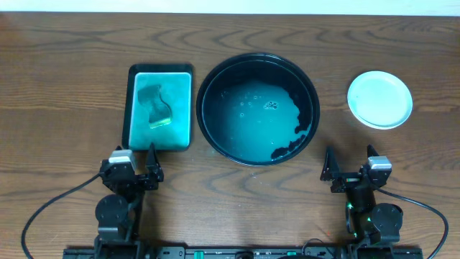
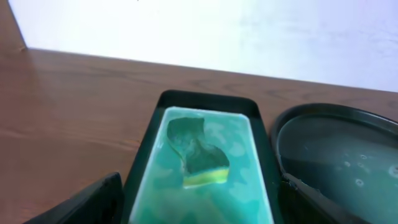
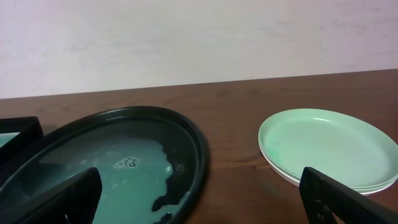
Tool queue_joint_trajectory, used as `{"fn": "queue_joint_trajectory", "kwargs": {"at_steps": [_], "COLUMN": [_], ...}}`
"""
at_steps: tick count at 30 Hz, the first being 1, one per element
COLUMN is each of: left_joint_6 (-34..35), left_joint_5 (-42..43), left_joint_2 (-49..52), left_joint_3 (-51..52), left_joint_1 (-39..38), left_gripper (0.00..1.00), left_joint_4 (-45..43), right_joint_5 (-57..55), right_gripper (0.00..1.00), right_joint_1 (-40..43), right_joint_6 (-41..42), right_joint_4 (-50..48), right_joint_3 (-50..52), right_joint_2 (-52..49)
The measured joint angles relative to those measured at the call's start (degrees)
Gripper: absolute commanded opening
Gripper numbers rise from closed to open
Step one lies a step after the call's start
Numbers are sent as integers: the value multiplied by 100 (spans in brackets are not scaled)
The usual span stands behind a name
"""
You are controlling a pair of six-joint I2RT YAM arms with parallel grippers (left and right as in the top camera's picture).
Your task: Clean dirty plates on tray and stack at the side
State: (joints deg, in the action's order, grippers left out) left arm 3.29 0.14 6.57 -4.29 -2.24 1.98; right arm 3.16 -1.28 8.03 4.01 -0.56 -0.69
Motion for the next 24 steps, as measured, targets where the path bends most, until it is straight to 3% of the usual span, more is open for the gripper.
{"fn": "queue_joint_trajectory", "kwargs": {"at_steps": [8,24], "left_joint_6": [-81,-481], "left_joint_5": [105,273], "left_joint_2": [-568,-599], "left_joint_3": [343,341], "left_joint_1": [0,0], "left_gripper": [79,79], "left_joint_4": [-212,-55], "right_joint_5": [0,0], "right_gripper": [99,99], "right_joint_1": [0,-2], "right_joint_6": [0,0], "right_joint_4": [0,0], "right_joint_3": [0,0], "right_joint_2": [0,0]}}
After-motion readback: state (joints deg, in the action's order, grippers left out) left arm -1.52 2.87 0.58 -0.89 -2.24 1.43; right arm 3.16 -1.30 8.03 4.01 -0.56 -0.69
